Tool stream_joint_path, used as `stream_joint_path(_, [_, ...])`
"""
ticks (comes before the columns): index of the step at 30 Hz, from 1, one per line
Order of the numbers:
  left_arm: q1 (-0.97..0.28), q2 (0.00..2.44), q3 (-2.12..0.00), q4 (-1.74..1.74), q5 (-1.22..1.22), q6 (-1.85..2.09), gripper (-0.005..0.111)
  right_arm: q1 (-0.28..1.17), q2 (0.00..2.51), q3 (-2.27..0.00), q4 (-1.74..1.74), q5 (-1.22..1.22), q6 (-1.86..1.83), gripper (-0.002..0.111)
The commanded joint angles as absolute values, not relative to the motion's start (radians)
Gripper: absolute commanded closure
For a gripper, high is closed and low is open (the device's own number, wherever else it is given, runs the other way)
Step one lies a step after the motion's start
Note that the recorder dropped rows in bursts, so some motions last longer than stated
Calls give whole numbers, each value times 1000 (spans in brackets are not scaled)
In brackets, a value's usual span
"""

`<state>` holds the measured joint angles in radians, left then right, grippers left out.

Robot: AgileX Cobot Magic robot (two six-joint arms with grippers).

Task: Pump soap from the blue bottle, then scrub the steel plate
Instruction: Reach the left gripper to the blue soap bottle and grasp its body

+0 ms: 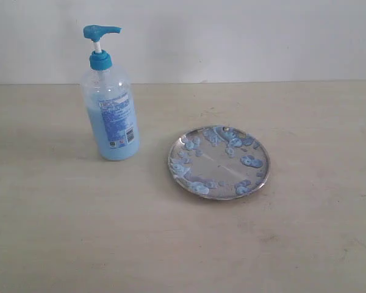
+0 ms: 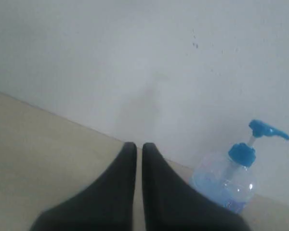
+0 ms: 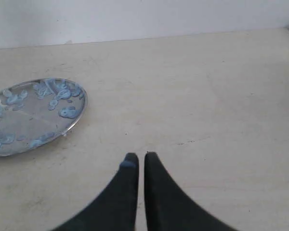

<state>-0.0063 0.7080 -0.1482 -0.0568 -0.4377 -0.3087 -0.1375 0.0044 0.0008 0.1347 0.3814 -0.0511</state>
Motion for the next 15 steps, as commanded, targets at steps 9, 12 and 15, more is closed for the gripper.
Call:
stream_joint_path(9, [-12,1701,-335,598,-1221,-458,101,-140,0,0,129,378,-58,107])
stream_joint_path(12, [-12,1767,-354,652,-1221,-300,85,-140,0,0,129,378,-58,107])
stream_joint_path(15, [-12,1783,-368,685,-1221,-249,50,-140,0,0,129,378,-56,107])
